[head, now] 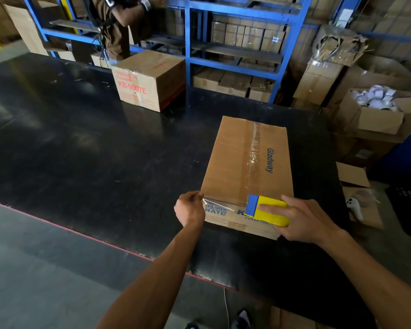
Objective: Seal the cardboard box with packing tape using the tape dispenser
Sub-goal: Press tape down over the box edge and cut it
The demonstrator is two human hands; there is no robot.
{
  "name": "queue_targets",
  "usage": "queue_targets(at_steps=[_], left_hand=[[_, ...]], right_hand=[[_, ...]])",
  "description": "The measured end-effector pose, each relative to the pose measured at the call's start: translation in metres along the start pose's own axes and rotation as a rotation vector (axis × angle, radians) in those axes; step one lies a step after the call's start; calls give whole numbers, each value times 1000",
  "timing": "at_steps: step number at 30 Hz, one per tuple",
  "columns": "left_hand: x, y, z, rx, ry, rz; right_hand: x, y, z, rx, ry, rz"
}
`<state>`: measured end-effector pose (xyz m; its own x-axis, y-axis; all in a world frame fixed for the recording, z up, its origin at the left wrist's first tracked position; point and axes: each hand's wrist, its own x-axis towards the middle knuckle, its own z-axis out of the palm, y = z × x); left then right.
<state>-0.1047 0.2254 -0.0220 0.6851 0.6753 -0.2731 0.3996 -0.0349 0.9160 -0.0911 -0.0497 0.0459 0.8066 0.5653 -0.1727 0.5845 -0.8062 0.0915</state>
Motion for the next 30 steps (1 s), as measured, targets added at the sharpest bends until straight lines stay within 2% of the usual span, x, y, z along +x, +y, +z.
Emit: queue_targets(at_steps=[18,21,24,26,28,29,30], left_hand=[[12,-14,8,-33,27,0],[15,-16,3,-58,-19,15],[29,-22,-4,-58,-135,0],[44,-27,-10,-225,-184,-112],[56,-29,-19,-407,-152,-200],[60,-28,-22,-341,-103,-141],[61,-24,-24,-151,-41,-3]], right_hand=[[13,-3,4,-13,-41,37],[15,-5,3,-18,-41,39],[18,-6,0,1,-61,47],[19,-6,-2,19,-72,48],[19,-5,-3,27,-71,48],[19,-5,-3,28,-72,50],[18,-5,-3,31,-73,52]])
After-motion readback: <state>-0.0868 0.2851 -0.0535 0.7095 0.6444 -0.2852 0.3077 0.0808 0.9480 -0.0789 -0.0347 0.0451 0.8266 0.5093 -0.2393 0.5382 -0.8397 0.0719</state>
